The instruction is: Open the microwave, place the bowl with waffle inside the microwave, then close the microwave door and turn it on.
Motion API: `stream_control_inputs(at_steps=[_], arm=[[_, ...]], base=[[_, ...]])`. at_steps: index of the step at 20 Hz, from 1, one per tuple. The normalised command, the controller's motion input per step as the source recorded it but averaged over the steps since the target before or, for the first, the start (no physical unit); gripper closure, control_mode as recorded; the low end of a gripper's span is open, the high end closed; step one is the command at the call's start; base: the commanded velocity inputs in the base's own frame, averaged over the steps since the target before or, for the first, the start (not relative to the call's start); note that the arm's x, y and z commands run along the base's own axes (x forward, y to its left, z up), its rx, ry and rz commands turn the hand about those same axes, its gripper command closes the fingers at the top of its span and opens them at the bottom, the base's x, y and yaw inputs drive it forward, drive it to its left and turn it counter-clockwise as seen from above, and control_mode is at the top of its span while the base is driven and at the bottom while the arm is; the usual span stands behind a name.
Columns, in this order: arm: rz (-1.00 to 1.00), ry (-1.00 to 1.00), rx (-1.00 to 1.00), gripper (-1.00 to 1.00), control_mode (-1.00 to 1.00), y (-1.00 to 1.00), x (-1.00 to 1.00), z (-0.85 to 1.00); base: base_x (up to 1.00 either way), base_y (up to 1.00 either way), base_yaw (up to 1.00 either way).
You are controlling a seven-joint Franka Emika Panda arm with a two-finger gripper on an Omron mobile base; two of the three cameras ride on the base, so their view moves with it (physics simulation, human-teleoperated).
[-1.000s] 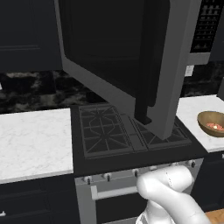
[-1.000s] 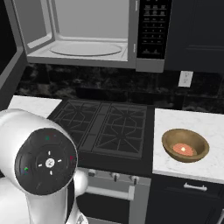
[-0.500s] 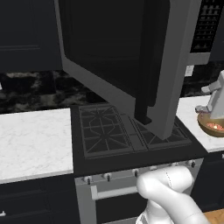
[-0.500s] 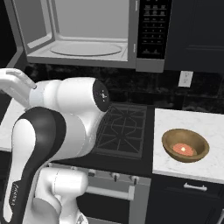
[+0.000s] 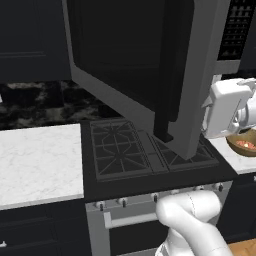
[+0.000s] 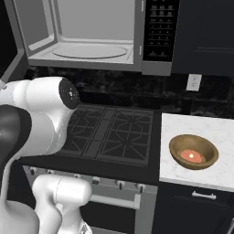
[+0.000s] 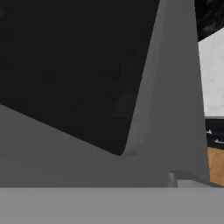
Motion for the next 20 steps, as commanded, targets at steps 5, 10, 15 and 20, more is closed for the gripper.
stream_control_inputs(at_steps=[5, 10, 15, 20], arm=[[0.19, -0.01, 0.00, -1.00, -1.00, 0.86, -0.34, 0.00], [0.13, -0.09, 0.00, -1.00, -1.00, 0.80, -0.31, 0.00], [0.08, -0.13, 0.00, -1.00, -1.00, 0.73, 0.00, 0.00], [0.07, -0.14, 0.00, -1.00, -1.00, 0.42, 0.00, 0.02]], base=[[0.00, 0.00, 0.00], [0.00, 0.00, 0.00], [0.00, 0.00, 0.00], [0.00, 0.00, 0.00]])
